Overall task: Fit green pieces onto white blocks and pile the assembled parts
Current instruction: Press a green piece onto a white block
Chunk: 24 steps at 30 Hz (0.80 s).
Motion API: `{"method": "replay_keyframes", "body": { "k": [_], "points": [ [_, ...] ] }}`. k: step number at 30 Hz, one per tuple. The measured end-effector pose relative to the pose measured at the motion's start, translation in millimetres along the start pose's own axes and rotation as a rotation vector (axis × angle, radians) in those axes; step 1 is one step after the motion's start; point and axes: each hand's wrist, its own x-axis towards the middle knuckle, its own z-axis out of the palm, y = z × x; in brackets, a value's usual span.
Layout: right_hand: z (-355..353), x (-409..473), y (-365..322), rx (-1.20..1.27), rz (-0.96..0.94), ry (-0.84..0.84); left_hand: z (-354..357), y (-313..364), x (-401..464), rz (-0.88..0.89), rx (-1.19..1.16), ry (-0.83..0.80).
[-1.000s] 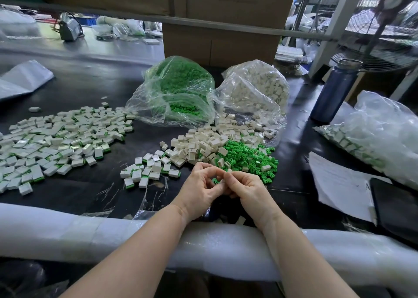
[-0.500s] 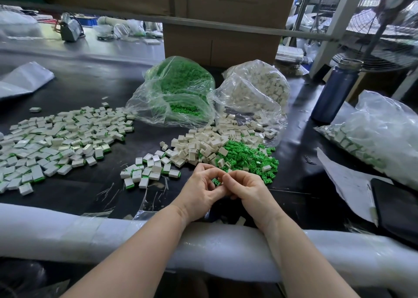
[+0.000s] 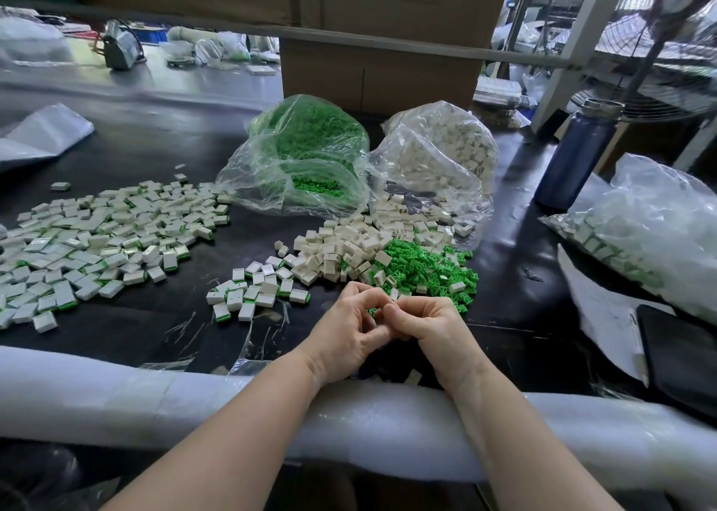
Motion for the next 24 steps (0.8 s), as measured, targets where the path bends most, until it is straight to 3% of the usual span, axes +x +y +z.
{"method": "replay_keyframes", "body": {
  "k": [11, 18, 24],
  "points": [
    [0, 0, 1, -0.014, -0.004, 0.022, 0, 0, 0, 0.001, 0.034, -0.022],
    [3, 0, 1, -0.05, -0.08, 0.007, -2, -4, 2, 0.006, -0.018, 0.074],
    [0, 4, 5, -0.126, -0.118, 0.186, -2, -11, 6, -0.054, -0.065, 0.138]
  ]
}}
